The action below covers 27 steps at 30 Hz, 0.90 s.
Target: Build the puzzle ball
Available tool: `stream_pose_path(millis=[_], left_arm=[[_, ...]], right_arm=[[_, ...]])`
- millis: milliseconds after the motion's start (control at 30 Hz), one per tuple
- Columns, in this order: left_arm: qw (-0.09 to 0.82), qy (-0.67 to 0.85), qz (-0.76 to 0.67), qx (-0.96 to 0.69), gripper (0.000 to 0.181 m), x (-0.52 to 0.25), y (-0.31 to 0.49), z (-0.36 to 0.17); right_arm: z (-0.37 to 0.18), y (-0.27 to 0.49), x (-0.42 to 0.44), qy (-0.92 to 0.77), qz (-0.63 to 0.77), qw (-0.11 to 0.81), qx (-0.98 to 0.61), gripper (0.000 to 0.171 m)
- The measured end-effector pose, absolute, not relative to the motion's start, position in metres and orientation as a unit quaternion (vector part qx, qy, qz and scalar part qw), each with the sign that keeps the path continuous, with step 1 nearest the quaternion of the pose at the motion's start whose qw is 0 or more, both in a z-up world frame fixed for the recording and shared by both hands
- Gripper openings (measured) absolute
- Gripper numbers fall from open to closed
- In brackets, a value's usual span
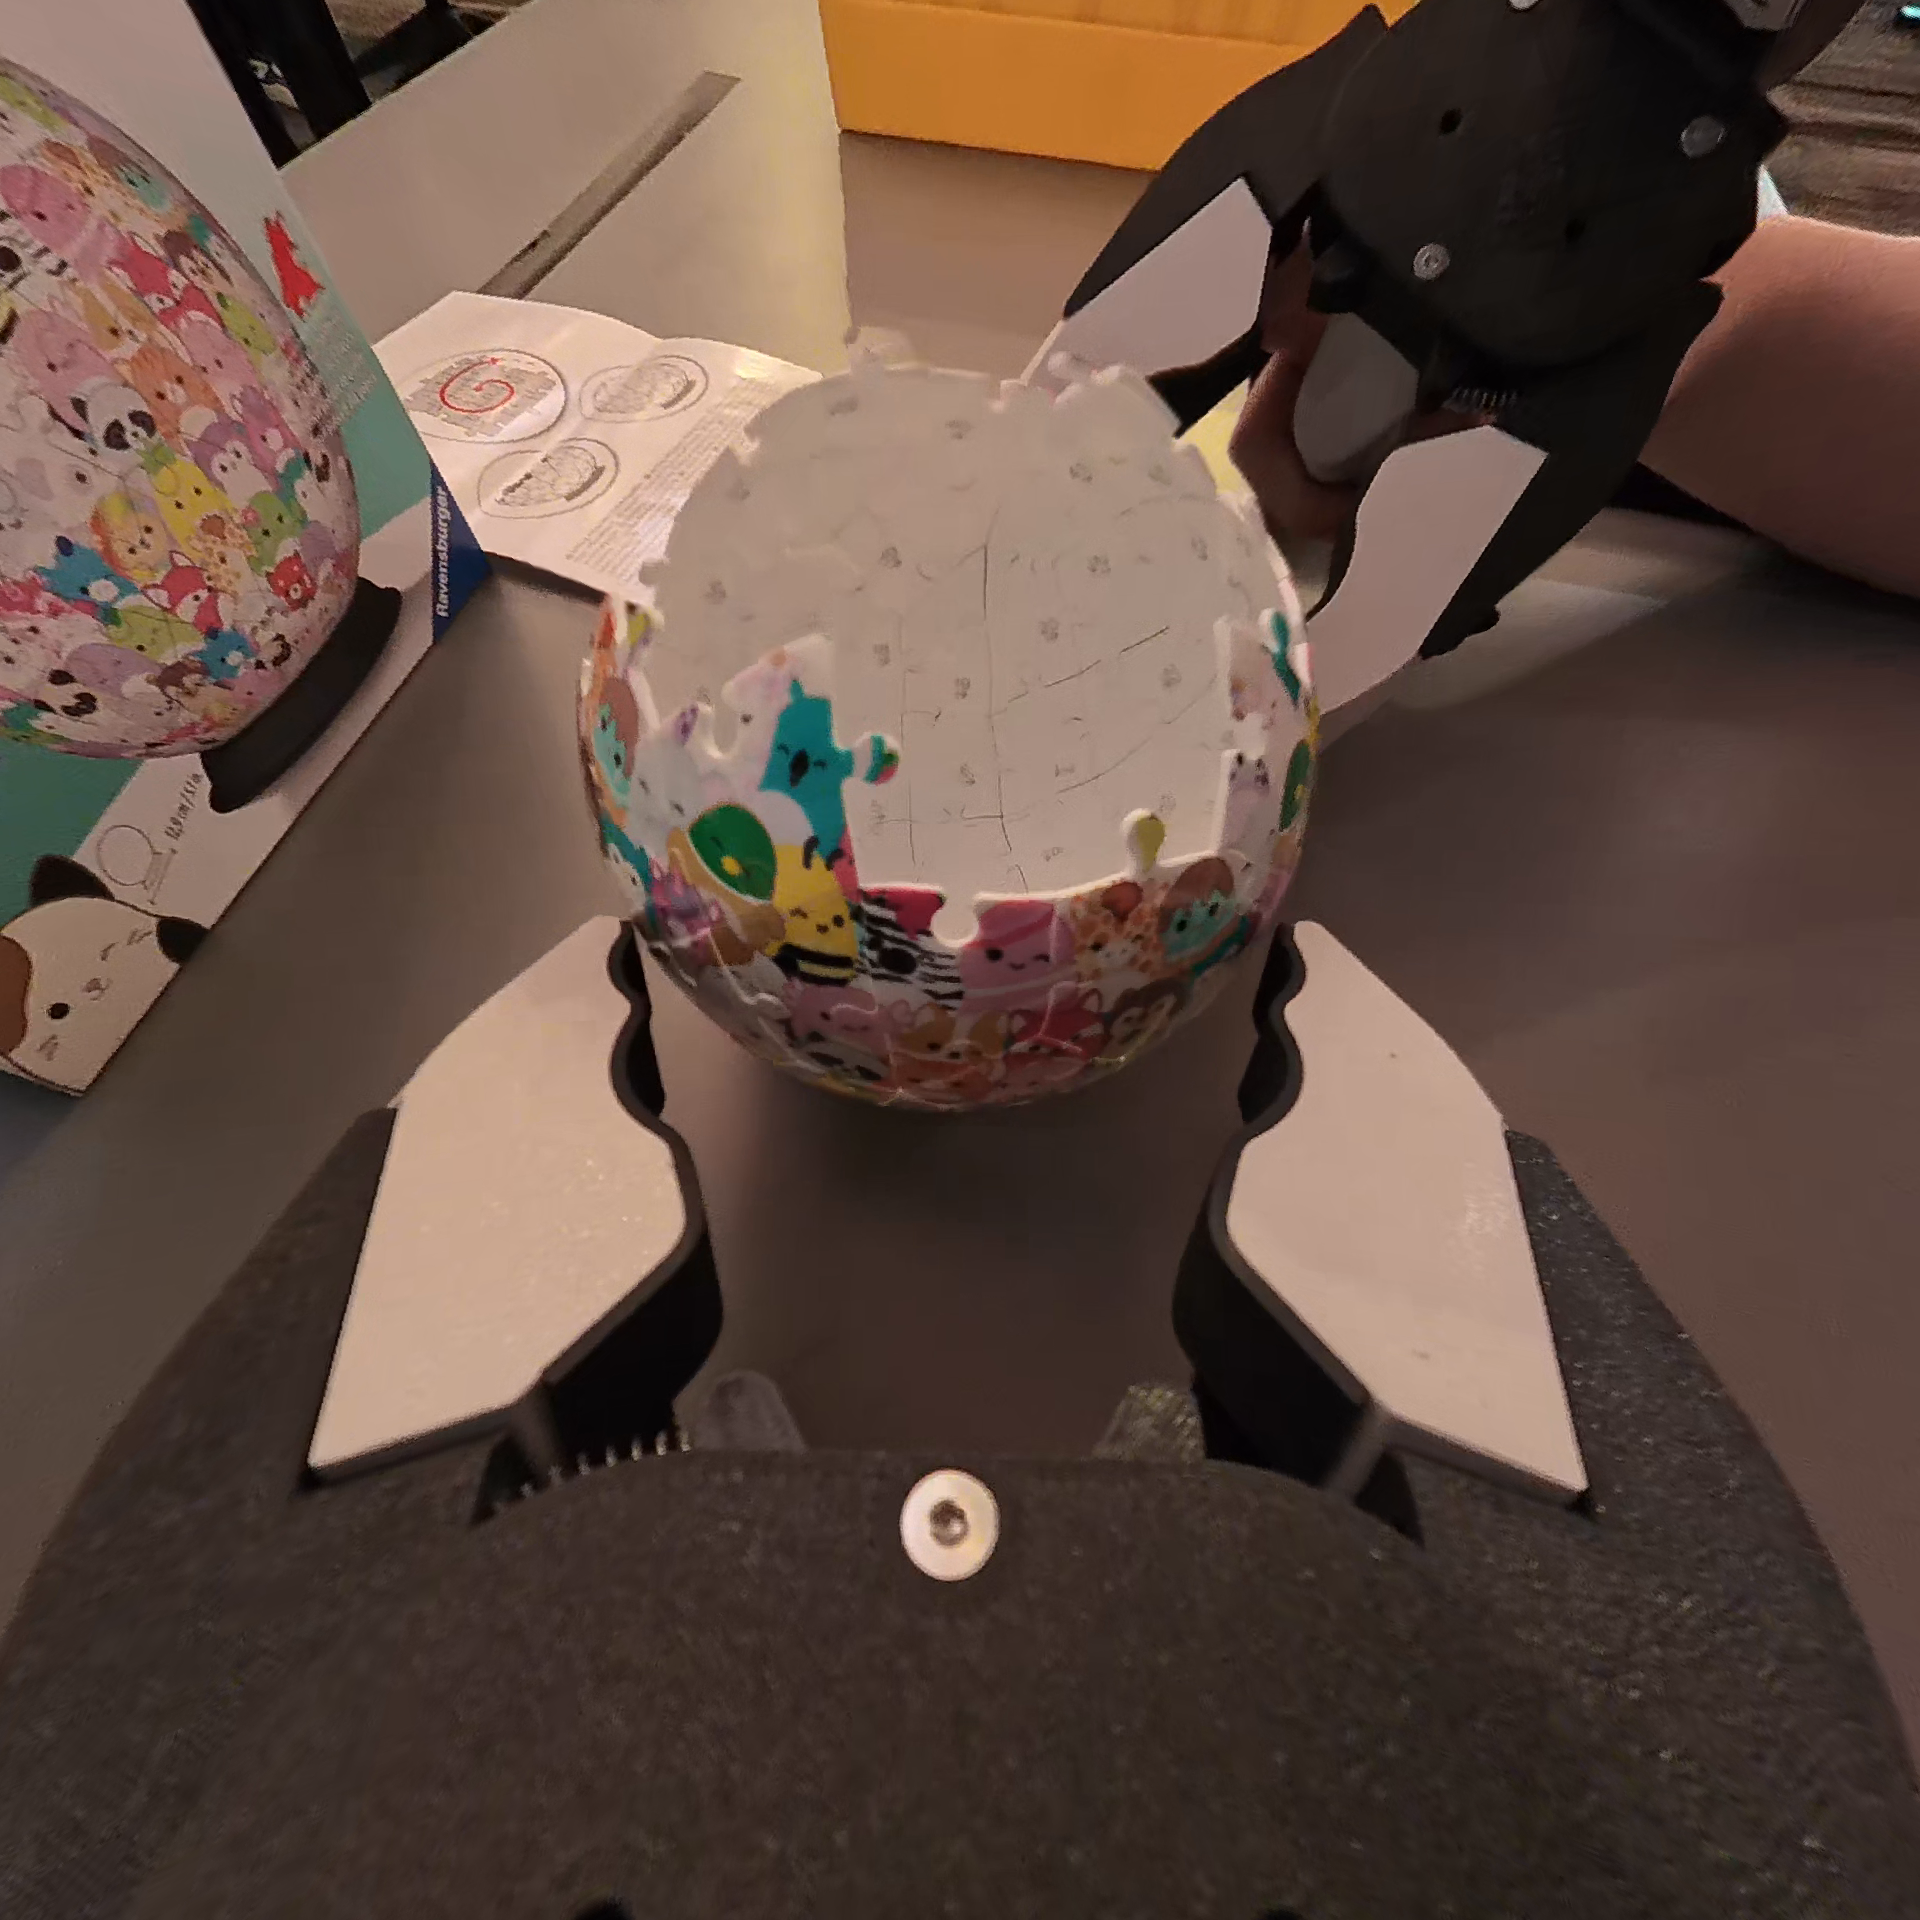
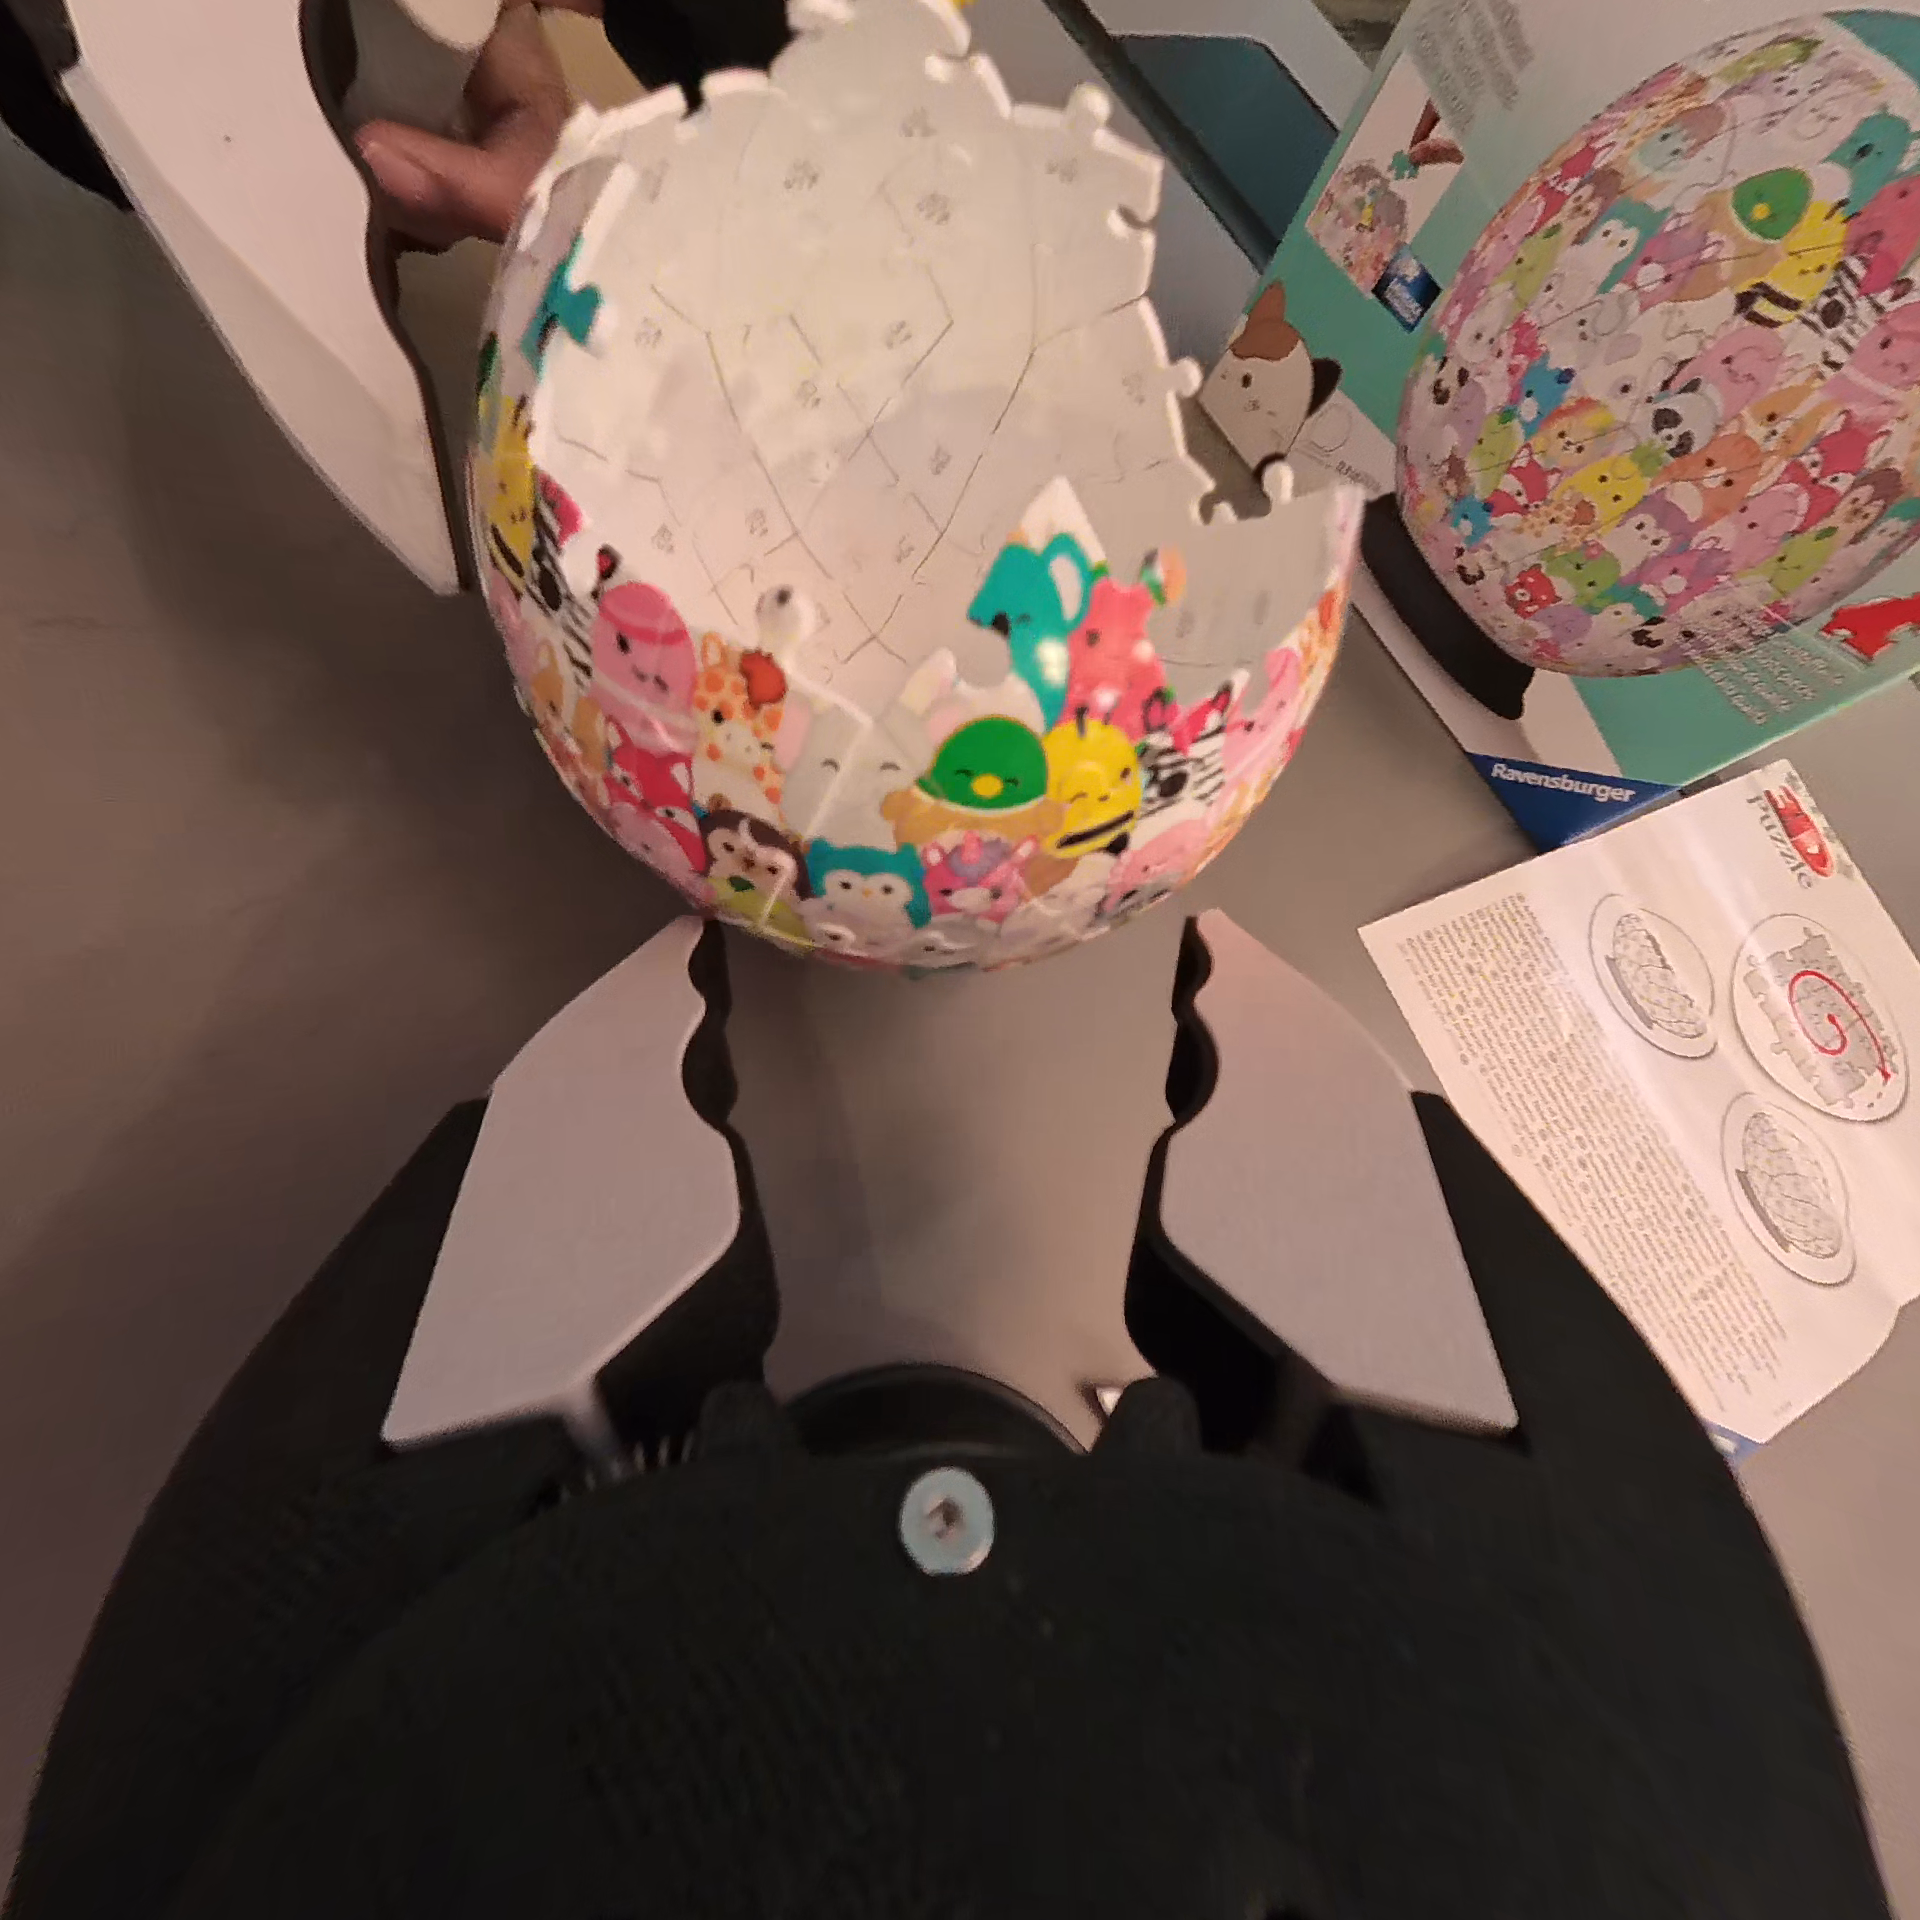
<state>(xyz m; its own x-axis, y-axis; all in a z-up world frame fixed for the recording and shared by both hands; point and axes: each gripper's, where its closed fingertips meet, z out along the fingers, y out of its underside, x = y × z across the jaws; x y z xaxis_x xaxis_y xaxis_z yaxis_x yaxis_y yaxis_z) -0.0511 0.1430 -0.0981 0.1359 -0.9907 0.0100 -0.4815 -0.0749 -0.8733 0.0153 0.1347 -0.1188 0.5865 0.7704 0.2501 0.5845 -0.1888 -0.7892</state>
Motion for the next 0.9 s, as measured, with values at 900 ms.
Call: stream_pose_path(millis=[900], left_arm=[[0.441, 0.543, -0.346, -0.625, 0.108, -0.079, 0.144, -0.052]], right_arm=[[-0.084, 0.12, 0.225, -0.211, 0.099, 0.43, -0.872, 0.04]])
